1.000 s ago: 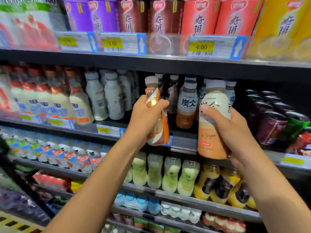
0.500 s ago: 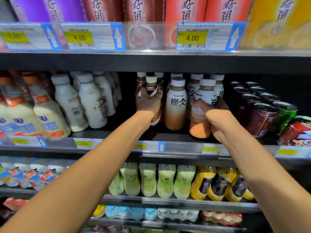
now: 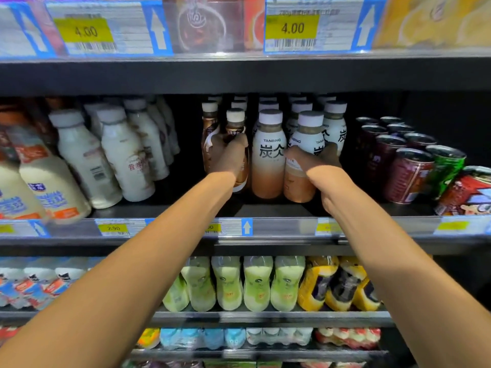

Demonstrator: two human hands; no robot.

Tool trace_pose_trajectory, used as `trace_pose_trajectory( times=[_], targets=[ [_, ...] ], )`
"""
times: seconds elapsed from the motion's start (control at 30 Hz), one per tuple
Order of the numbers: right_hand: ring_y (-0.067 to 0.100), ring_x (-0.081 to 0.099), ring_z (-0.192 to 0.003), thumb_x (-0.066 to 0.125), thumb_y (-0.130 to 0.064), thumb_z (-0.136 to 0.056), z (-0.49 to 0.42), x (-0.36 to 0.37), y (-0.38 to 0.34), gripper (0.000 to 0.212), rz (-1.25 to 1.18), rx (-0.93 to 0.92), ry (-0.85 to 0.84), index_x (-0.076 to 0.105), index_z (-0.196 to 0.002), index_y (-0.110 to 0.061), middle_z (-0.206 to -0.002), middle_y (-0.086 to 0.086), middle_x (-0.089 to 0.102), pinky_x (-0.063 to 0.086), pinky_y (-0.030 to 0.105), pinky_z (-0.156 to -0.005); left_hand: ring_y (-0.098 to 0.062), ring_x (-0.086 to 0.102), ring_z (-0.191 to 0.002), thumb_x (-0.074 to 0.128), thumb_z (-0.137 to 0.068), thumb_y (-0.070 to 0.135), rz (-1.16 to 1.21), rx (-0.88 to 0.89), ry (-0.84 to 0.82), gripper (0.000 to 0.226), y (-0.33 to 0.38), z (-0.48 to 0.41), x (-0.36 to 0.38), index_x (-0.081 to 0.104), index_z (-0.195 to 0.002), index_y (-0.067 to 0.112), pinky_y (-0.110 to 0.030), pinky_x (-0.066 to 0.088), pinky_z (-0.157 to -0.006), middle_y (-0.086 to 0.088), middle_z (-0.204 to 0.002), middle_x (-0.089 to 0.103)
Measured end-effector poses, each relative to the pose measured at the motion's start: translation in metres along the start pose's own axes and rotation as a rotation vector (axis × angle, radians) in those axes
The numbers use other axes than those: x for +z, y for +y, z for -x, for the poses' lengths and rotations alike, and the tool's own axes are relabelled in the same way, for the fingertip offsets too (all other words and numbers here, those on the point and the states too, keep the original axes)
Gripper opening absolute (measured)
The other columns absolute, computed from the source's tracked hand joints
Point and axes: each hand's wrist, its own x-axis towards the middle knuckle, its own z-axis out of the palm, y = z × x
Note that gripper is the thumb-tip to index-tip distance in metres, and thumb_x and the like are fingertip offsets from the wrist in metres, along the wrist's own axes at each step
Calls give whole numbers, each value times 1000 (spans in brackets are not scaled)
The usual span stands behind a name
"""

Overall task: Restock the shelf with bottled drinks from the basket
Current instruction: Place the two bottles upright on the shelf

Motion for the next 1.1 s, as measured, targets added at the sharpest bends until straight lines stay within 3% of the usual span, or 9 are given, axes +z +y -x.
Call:
trace_pose_trajectory(
  times=[0.07,0.17,0.27,0.4,0.57,0.67,0.83,0.97,1.1],
  targets=[
    [34,60,-118,78,-48,-42,-3,1,-5,103,63,-75,33,50,-131,-7,-130,14,62,50,48,-101,-30,62,-105,57,-83,23,0,21,14,25,-2,-1,2,54,-108,21,-45,48,-98,-8,-111,66],
    [29,62,-116,80,-59,-41,-4,7,-13,101,107,-142,21,46,-126,-15,-127,5,64,51,49,-99,-29,61,-107,54,-68,41,-48,36,25,53,-6,-5,4,52,-118,23,-48,47,-100,-7,-118,64],
    [28,59,-121,77,-67,-30,-6,6,-11,122,78,-145,17,41,-133,-12,-134,5,61,48,48,-103,-33,58,-113,50,-60,51,-114,40,37,71,-10,-11,6,51,-125,22,-51,44,-102,-9,-126,60],
    [26,56,-124,84,-65,-47,-9,4,-10,112,96,-156,-22,38,-135,-13,-137,3,58,46,46,-106,-33,39,-134,43,-93,41,-243,55,23,58,-4,-6,10,35,-145,16,-47,31,-111,-12,-150,37],
    [28,51,-130,77,-73,-45,-12,6,-8,119,113,-165,-48,33,-138,-15,-145,5,50,42,47,-109,-33,32,-139,36,-98,42,-383,97,51,57,-8,-11,13,27,-148,14,-46,28,-111,-13,-154,28],
    [28,48,-133,80,-67,-61,-13,4,-6,108,128,-167,-39,30,-141,-14,-148,7,47,40,47,-110,-34,33,-138,36,-98,42,-418,107,68,56,-8,-12,14,30,-145,12,-47,27,-112,-14,-153,30],
    [26,50,-131,70,-81,-34,-11,4,-6,130,136,-189,-27,31,-140,-16,-146,5,48,42,48,-109,-33,36,-136,36,-99,42,-472,98,69,55,-5,-11,13,31,-143,11,-44,29,-110,-16,-151,33],
    [22,60,-120,77,-78,-36,-9,0,-6,122,109,-175,-12,43,-137,-18,-133,-1,62,49,44,-102,-33,48,-129,49,-93,43,-434,63,1,60,1,-14,0,32,-143,15,-40,38,-107,-11,-145,45],
    [18,66,-112,87,-70,-42,5,-9,-11,107,115,-175,-18,55,-131,-19,-123,-4,69,52,39,-97,-29,60,-111,66,-76,48,-446,94,84,57,10,-11,-21,43,-120,21,-44,50,-97,-6,-127,58]
  ],
)
